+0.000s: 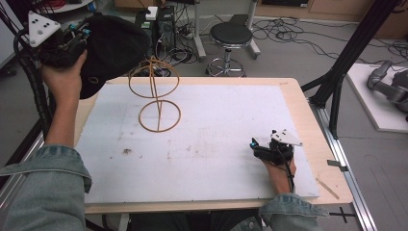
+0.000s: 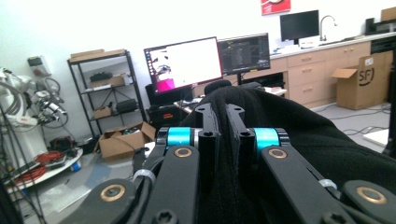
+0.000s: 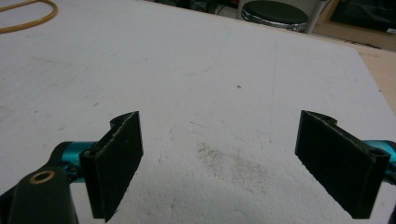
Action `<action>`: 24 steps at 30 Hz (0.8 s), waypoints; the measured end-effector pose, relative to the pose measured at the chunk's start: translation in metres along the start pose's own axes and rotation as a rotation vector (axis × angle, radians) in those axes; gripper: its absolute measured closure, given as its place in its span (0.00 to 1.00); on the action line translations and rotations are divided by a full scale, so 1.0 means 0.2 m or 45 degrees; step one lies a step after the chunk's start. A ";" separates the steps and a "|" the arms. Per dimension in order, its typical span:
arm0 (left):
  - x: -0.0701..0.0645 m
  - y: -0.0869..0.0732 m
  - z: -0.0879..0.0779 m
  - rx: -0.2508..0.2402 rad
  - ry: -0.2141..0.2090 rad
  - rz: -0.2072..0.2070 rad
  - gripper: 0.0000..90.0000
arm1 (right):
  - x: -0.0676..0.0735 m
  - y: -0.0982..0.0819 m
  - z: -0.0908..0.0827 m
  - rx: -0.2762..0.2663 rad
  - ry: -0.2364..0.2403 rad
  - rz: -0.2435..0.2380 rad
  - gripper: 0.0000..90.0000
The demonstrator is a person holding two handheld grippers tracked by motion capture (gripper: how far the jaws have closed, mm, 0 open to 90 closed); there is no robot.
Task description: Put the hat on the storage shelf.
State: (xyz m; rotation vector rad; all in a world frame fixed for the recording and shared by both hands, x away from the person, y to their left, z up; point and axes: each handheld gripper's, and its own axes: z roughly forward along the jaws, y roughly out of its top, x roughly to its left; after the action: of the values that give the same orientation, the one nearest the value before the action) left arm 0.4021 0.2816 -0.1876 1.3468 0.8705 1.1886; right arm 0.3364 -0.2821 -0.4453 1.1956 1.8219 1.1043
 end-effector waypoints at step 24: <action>-0.18 -0.07 0.08 0.025 -0.180 -0.007 0.94 | 0.00 0.00 0.00 -0.002 -0.002 0.010 0.17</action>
State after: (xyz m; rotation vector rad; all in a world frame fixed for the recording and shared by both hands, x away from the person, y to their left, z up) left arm 0.4108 0.2461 -0.2055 1.4252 0.7855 1.0693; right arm 0.3365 -0.2830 -0.4452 1.2034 1.8159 1.1086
